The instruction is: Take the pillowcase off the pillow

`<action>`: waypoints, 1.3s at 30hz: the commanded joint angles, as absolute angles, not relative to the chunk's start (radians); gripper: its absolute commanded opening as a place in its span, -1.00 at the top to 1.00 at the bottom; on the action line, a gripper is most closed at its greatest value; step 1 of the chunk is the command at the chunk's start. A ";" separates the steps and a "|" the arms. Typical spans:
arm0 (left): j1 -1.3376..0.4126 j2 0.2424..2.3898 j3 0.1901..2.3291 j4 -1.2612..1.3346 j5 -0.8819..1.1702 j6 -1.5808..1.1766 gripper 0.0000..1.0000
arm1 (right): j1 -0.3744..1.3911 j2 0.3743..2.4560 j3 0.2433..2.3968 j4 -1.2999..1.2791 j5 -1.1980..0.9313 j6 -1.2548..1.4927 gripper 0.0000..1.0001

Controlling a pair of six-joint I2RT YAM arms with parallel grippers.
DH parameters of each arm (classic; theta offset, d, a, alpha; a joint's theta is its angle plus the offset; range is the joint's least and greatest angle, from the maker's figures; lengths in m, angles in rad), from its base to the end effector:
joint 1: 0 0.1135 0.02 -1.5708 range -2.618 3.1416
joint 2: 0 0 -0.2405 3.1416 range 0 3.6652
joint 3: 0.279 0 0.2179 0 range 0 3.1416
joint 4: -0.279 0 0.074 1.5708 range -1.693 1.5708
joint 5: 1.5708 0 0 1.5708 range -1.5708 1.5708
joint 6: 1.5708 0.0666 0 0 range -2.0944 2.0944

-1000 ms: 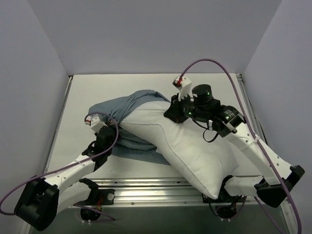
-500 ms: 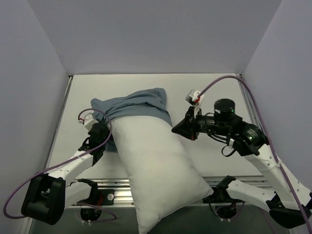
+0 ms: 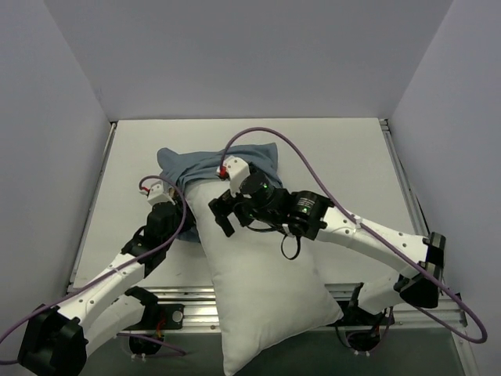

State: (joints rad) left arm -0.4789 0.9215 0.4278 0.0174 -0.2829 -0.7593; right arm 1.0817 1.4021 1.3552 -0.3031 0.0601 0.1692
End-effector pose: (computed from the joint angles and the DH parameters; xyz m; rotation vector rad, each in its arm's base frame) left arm 0.1950 -0.0803 0.1954 -0.4635 2.0090 -0.4881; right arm 0.1556 0.2838 0.3525 -0.8431 1.8132 0.7700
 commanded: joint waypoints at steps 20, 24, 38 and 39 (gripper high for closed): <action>-0.500 0.718 0.498 -0.251 -0.362 -0.744 -0.29 | 1.009 1.798 1.275 -0.079 0.097 0.158 1.00; -0.471 0.687 0.618 -0.350 -0.307 -0.640 -0.81 | 0.985 1.707 1.163 -0.051 0.013 0.098 1.00; -0.336 1.156 1.011 -0.376 0.254 -0.327 -0.78 | 0.979 1.493 1.032 -0.021 -0.166 0.011 1.00; -0.337 1.175 1.014 -0.368 0.267 -0.325 -0.73 | 0.979 1.490 1.032 -0.021 -0.167 0.011 1.00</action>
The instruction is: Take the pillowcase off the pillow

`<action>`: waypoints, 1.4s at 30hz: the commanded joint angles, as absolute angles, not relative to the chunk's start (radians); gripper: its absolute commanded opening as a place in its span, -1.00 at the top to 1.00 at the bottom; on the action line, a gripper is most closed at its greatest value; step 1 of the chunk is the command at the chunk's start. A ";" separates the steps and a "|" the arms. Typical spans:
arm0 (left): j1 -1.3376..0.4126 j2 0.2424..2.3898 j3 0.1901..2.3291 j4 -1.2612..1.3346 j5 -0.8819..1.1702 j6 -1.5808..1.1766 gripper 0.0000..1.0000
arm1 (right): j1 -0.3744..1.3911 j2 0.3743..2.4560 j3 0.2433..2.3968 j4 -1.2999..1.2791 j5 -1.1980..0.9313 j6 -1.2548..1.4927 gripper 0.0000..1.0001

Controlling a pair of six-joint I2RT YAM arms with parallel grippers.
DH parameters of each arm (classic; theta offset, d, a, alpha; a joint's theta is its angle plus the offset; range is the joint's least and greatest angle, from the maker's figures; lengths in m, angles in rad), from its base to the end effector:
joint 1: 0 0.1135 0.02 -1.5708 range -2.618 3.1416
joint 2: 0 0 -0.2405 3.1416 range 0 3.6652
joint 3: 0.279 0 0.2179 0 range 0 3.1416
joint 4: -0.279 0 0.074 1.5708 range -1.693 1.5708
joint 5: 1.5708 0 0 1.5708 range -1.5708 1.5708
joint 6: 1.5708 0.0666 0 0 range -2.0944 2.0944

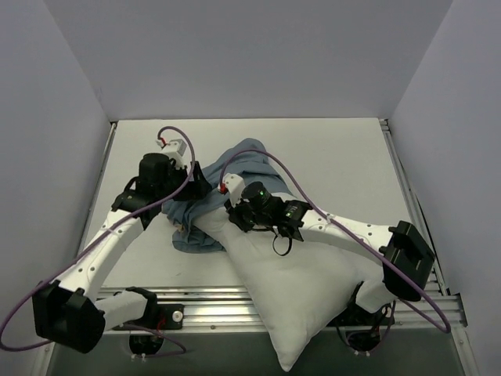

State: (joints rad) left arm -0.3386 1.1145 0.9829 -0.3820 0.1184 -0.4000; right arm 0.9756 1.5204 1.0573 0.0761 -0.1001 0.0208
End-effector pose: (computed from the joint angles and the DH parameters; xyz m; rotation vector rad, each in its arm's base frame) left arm 0.2347 -0.0910 0.2925 0.0083 2.1316 -0.5669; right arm 0.1918 0.2952 0.2609 -0.9941 1.7729 0.7420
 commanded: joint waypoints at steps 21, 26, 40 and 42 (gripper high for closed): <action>-0.161 1.285 1.132 -0.305 -0.334 -0.390 0.88 | 0.920 0.942 0.994 -0.297 -0.256 0.046 1.00; -0.108 1.339 1.132 -0.276 -0.308 -0.426 0.87 | 0.907 0.841 1.012 -0.351 -0.186 0.058 1.00; 0.061 1.318 1.069 -0.310 -0.227 -0.488 0.88 | 0.782 0.865 1.132 -0.351 0.236 0.184 1.00; 0.106 1.313 1.075 -0.330 -0.218 -0.497 0.91 | 0.772 0.876 1.173 -0.350 0.259 0.183 1.00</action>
